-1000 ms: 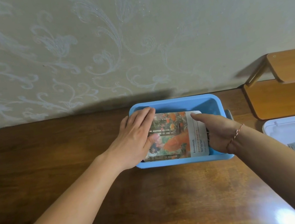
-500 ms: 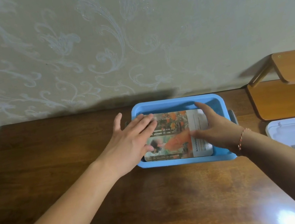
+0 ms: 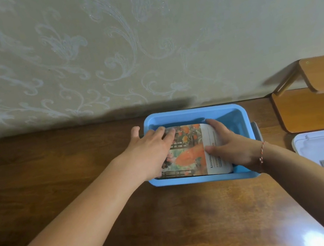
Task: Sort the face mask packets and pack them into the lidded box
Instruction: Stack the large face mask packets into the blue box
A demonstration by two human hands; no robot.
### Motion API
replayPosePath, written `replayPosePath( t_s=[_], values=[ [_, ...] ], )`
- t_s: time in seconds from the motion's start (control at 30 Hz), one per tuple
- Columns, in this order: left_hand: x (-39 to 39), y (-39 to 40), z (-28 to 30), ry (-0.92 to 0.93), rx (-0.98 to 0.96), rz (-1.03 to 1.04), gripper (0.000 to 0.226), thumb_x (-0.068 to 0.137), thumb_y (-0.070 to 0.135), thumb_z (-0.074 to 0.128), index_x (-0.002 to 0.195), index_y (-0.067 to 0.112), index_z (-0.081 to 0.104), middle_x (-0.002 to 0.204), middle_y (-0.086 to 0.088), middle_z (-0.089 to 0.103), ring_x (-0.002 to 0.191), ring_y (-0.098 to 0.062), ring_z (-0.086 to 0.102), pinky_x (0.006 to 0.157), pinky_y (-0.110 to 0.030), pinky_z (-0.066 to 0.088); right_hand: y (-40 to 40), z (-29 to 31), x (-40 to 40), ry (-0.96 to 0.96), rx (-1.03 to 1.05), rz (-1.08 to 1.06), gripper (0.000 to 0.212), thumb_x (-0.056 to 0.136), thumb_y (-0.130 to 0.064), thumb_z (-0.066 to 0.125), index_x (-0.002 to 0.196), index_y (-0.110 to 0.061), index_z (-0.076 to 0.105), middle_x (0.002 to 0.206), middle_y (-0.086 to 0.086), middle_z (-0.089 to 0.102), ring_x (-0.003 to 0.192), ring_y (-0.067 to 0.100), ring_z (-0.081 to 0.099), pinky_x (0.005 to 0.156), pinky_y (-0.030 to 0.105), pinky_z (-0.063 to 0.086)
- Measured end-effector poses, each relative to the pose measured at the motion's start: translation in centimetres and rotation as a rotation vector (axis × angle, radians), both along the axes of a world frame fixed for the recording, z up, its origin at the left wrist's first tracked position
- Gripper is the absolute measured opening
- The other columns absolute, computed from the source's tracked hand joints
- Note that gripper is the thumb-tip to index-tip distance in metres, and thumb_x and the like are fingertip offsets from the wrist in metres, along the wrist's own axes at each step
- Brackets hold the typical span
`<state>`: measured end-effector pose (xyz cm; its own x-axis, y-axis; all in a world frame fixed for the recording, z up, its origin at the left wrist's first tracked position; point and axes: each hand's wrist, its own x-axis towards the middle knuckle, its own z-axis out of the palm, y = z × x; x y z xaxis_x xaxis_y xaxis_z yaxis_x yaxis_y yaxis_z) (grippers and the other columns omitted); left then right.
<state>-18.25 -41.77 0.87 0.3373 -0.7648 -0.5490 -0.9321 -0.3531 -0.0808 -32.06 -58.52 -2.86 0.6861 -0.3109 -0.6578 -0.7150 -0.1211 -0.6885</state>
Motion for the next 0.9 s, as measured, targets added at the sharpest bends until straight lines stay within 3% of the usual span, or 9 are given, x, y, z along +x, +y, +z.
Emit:
replayPosePath(
  t_s=[0.17,0.3,0.4,0.53,0.73,0.9],
  values=[
    [-0.2,0.6,0.9,0.075,0.037,0.057,0.101,0.09,0.018,0.065,0.154,0.017,-0.013,0.163,-0.005,-0.015,0.151,-0.023,-0.004,0.117,-0.062,-0.004,-0.3,-0.6,0.4,0.001,0.13,-0.29,0.074,0.092,-0.029,0.062,0.148,-0.039,0.015,0.108,0.009,0.063,0.096,0.027,0.065,0.078,0.051,0.055],
    [0.0,0.5,1.3,0.12,-0.007,0.092,0.089,0.097,0.033,0.053,0.154,0.016,-0.013,0.162,-0.003,-0.021,0.15,-0.021,-0.011,0.116,-0.063,-0.009,-0.1,-1.0,0.8,-0.009,0.164,-0.376,0.075,0.09,-0.029,0.064,0.149,-0.032,0.018,0.107,0.008,0.064,0.092,0.025,0.065,0.064,0.041,0.053],
    [-0.2,0.5,1.5,0.115,-0.056,0.083,0.083,0.099,0.047,0.043,0.155,0.016,-0.011,0.162,-0.003,-0.019,0.15,-0.02,-0.01,0.115,-0.064,-0.007,-0.2,-1.2,0.8,-0.017,0.19,-0.414,0.062,0.092,-0.027,0.063,0.144,-0.027,0.028,0.108,0.008,0.065,0.091,0.025,0.065,0.059,0.037,0.049],
    [-0.3,0.5,1.6,0.115,-0.102,0.082,0.079,0.101,0.049,0.038,0.156,0.018,-0.009,0.163,-0.001,-0.018,0.15,-0.021,-0.013,0.115,-0.065,-0.005,-0.4,-1.5,0.8,-0.016,0.218,-0.43,0.045,0.094,-0.027,0.059,0.134,-0.021,0.041,0.11,0.009,0.066,0.094,0.026,0.065,0.062,0.039,0.05],
    [-0.5,0.7,0.4,0.072,-0.18,0.075,0.075,0.101,0.05,0.034,0.155,0.018,-0.008,0.163,-0.001,-0.014,0.15,-0.023,-0.012,0.115,-0.067,-0.004,-0.2,-2.0,0.5,0.006,0.201,-0.435,0.043,0.092,-0.034,0.06,0.13,-0.018,0.045,0.109,0.011,0.069,0.097,0.029,0.067,0.081,0.047,0.053],
    [-1.7,0.2,-0.6,-0.005,-0.301,0.049,0.074,0.102,0.046,0.035,0.156,0.016,-0.006,0.164,-0.003,-0.012,0.15,-0.024,-0.013,0.116,-0.064,-0.005,0.2,-1.7,0.5,-0.003,0.183,-0.441,0.042,0.092,-0.038,0.059,0.128,-0.018,0.046,0.108,0.011,0.068,0.096,0.028,0.066,0.08,0.045,0.053]
  ],
)
